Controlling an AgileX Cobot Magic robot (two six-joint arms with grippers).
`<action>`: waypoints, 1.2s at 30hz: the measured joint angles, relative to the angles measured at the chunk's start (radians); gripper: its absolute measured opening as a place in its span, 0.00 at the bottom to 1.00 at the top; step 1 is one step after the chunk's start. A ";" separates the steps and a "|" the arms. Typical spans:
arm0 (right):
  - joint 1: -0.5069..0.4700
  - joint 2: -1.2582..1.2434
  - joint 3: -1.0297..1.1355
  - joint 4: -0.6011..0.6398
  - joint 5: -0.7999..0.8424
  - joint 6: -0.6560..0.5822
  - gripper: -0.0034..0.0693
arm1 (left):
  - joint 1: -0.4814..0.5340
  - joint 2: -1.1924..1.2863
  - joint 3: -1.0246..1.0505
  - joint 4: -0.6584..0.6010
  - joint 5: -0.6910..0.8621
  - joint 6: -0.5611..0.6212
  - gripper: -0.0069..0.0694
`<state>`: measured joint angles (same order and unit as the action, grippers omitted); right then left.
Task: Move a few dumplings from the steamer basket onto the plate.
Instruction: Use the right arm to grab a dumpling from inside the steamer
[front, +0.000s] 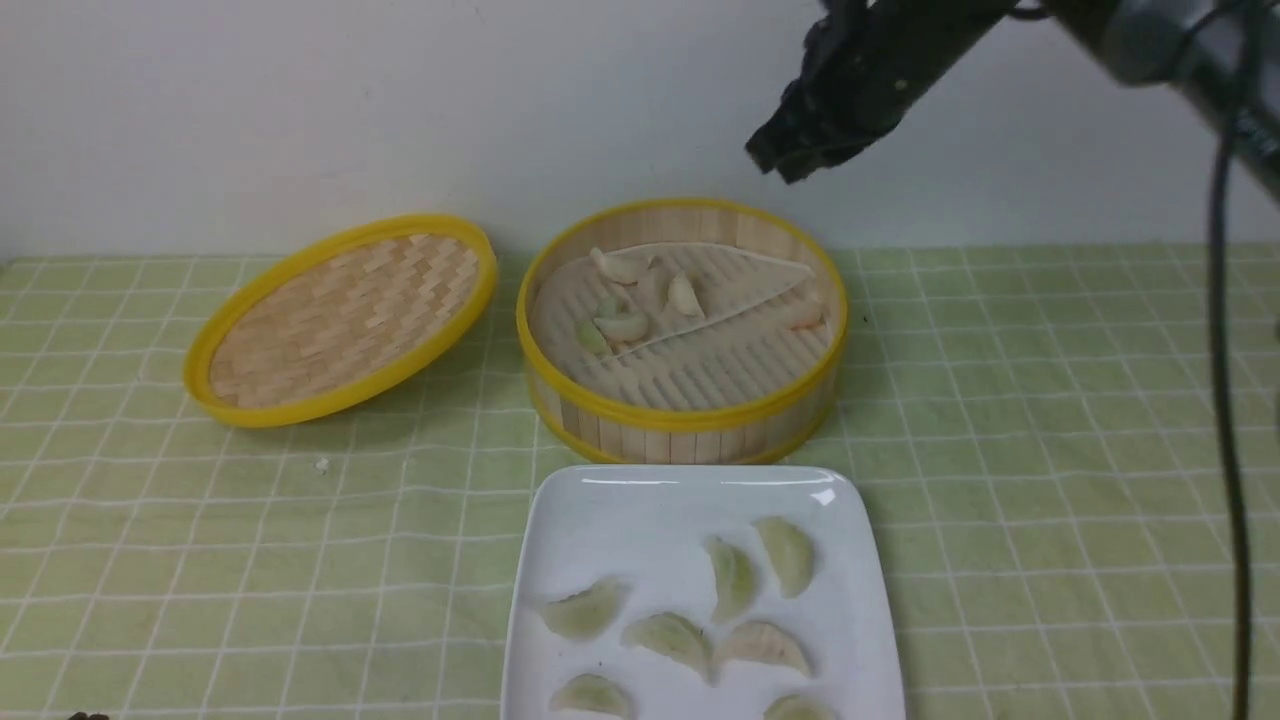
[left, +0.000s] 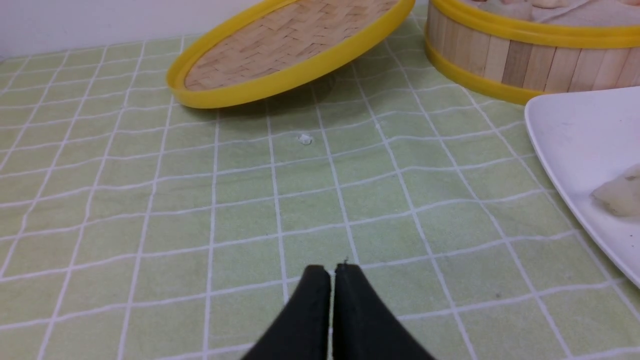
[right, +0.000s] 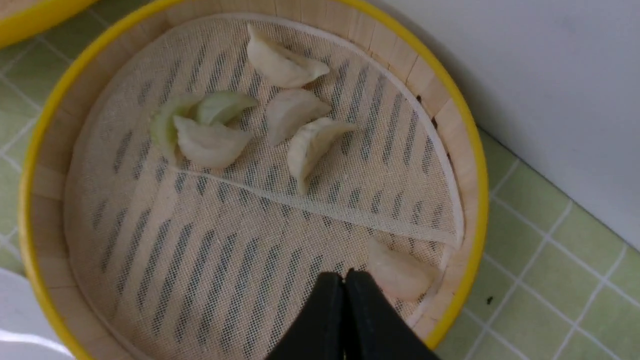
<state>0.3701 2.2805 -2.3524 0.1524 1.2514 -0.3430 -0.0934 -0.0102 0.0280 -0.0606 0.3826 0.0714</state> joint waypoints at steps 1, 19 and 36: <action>0.002 0.019 -0.005 0.000 0.001 0.001 0.04 | 0.000 0.000 0.000 0.000 0.000 0.000 0.08; 0.023 0.223 -0.039 -0.255 -0.079 -0.099 0.55 | 0.000 0.000 0.000 0.000 0.000 0.000 0.08; 0.028 0.274 -0.041 -0.278 -0.134 -0.100 0.62 | 0.000 0.000 0.000 0.000 0.000 0.000 0.08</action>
<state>0.3983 2.5546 -2.3935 -0.1258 1.1173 -0.4433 -0.0934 -0.0102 0.0280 -0.0606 0.3826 0.0714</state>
